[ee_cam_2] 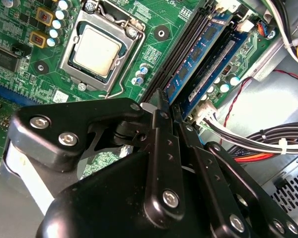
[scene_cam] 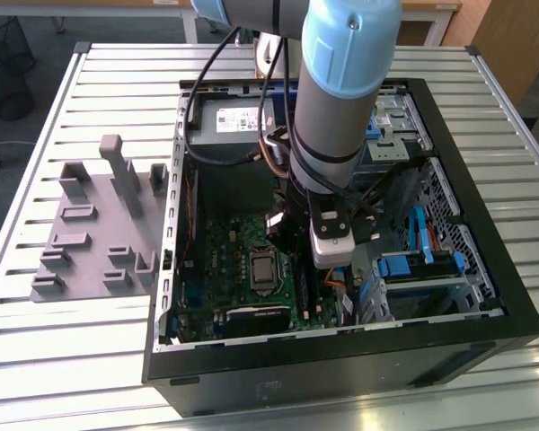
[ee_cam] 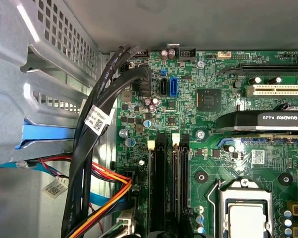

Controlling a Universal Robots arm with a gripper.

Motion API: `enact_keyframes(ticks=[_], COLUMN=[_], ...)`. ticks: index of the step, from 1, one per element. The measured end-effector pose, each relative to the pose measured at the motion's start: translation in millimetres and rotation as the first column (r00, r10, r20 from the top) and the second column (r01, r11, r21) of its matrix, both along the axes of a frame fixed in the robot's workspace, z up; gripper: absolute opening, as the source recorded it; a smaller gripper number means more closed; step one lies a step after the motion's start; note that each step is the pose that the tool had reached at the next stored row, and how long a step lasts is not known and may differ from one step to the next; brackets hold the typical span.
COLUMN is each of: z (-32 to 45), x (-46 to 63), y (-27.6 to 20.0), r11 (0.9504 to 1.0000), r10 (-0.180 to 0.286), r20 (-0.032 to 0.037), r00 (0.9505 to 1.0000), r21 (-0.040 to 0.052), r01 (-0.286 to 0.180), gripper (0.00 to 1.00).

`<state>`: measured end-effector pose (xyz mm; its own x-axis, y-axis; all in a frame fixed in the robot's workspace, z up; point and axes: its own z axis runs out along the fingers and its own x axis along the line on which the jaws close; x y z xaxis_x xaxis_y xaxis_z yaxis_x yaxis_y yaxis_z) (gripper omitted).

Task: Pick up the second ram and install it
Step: 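Insert the second ram into the second slot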

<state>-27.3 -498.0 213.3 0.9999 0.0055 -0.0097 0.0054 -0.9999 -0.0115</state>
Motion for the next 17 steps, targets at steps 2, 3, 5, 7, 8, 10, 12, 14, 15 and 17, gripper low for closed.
enact_keyframes(ticks=[2, 3, 5, 7, 8, 10, 12, 14, 15, 17], z=[-0.7, -1.2, -2.0, -2.5, -2.5, -2.6, -3.4, -4.3, -4.5, -4.5], x=[0.0, 0.0, 0.0, 0.0, 0.0, 0.0, 0.0, 0.0, 0.0, 0.0], y=[0.0, 0.0, 0.0, 0.0, 0.0, 0.0, 0.1, 0.0, 0.0, 0.0], r11=[1.0, 1.0, 1.0, 1.0, 1.0, 1.0, 1.0, 1.0, 1.0, 1.0], r10=[0.0, 0.0, 0.0, 0.0, 0.0, 0.0, 0.0, 0.0, 0.0, 0.0], r20=[-0.0001, -0.0001, -0.0004, -0.0007, -0.0008, -0.0008, -0.0006, -0.0008, -0.0008, -0.0008], r00=[1.0, 1.0, 1.0, 1.0, 1.0, 1.0, 1.0, 1.0, 1.0, 1.0], r21=[0.0002, 0.0001, 0.0, 0.0, 0.0, 0.0, 0.0005, 0.0001, -0.0001, -0.0001], r01=[0.0, 0.0, 0.0, 0.0, 0.0, 0.0, 0.0, 0.0, 0.0, 0.0], gripper=[0.14, 0.14, 0.14, 0.14, 0.14, 0.14, 0.14, 0.14, 0.14, 0.14])
